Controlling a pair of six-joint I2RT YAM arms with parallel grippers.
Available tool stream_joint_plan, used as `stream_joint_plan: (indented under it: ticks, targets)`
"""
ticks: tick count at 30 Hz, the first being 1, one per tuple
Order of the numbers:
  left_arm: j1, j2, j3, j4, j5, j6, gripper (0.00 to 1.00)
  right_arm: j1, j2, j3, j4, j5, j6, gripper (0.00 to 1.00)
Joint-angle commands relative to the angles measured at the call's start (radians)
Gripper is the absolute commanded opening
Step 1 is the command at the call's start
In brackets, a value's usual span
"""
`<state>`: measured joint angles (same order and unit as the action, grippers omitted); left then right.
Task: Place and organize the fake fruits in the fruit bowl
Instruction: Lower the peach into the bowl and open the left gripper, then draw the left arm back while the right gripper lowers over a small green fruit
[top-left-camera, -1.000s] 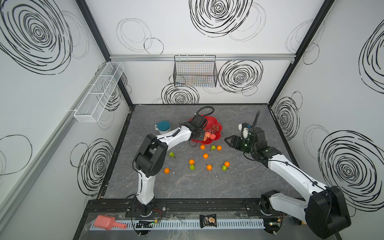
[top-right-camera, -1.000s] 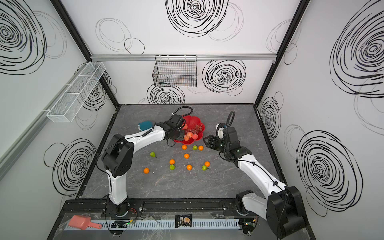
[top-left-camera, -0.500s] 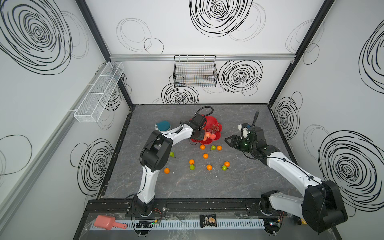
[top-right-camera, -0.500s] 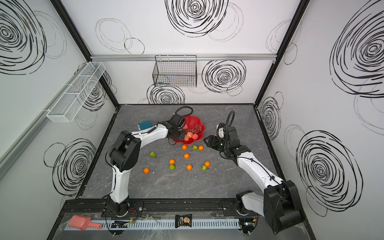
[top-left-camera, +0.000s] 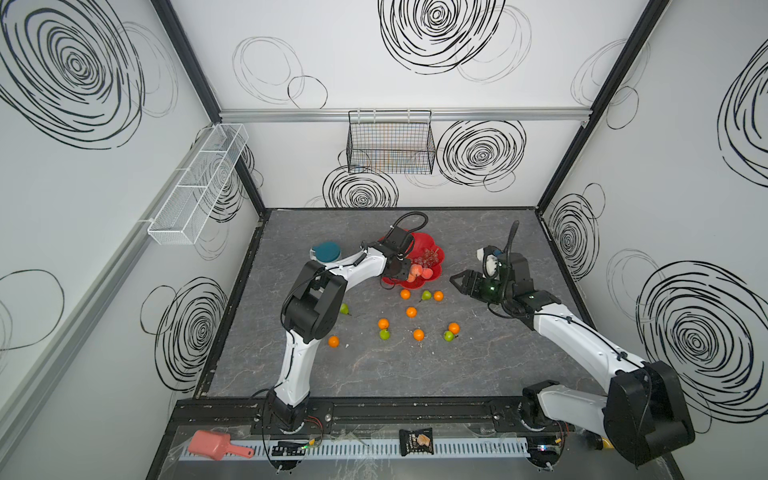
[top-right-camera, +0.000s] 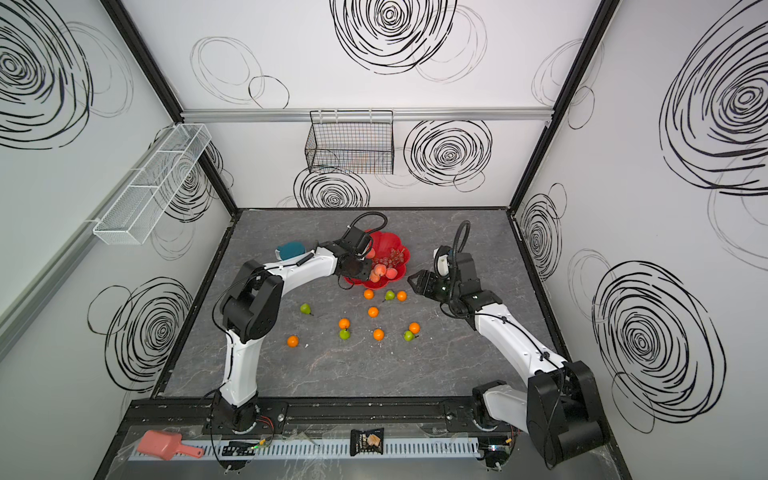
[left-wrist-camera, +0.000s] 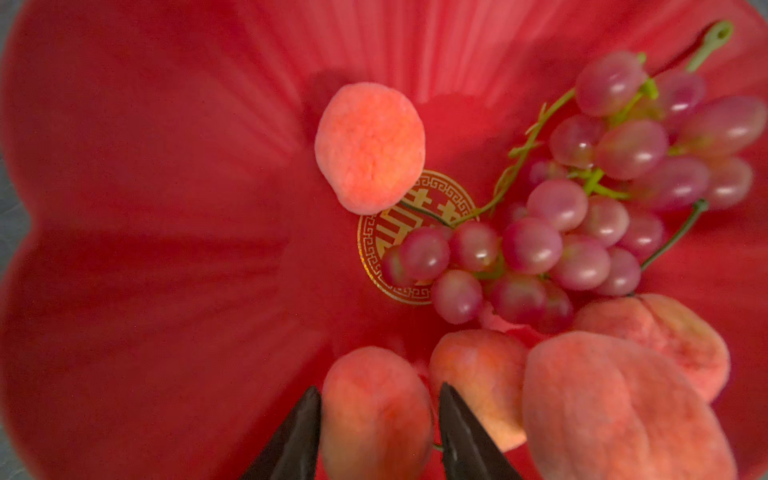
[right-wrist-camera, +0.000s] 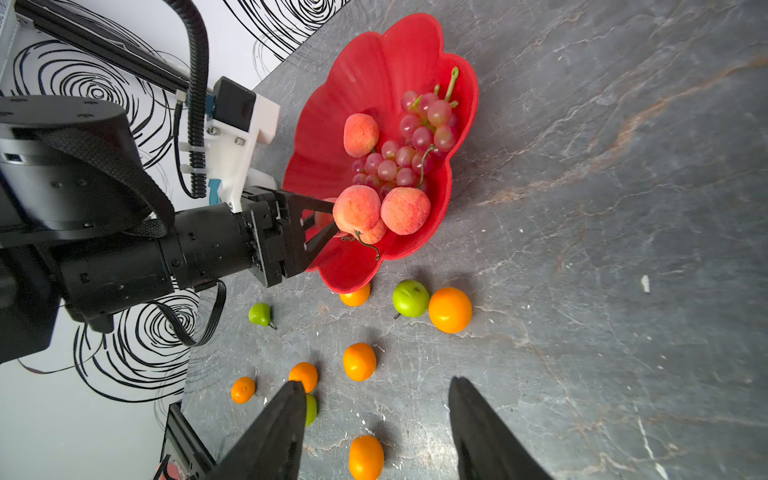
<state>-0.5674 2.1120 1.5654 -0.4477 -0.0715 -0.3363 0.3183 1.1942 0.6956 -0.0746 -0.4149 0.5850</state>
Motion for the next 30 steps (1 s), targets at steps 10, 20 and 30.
stream_joint_plan:
  ticks: [10,20,30]
  targets:
    - [0.002,-0.027,0.022,-0.018,-0.004,0.009,0.54,-0.001,-0.03,0.038,-0.047,0.02,-0.033,0.59]
    - [-0.046,-0.241,-0.084,0.004,-0.015,-0.019,0.55,0.116,-0.045,0.065,-0.212,0.187,-0.088,0.58]
    - [-0.125,-0.588,-0.444,0.132,-0.018,-0.084,0.56,0.314,-0.016,0.083,-0.386,0.359,-0.057,0.56]
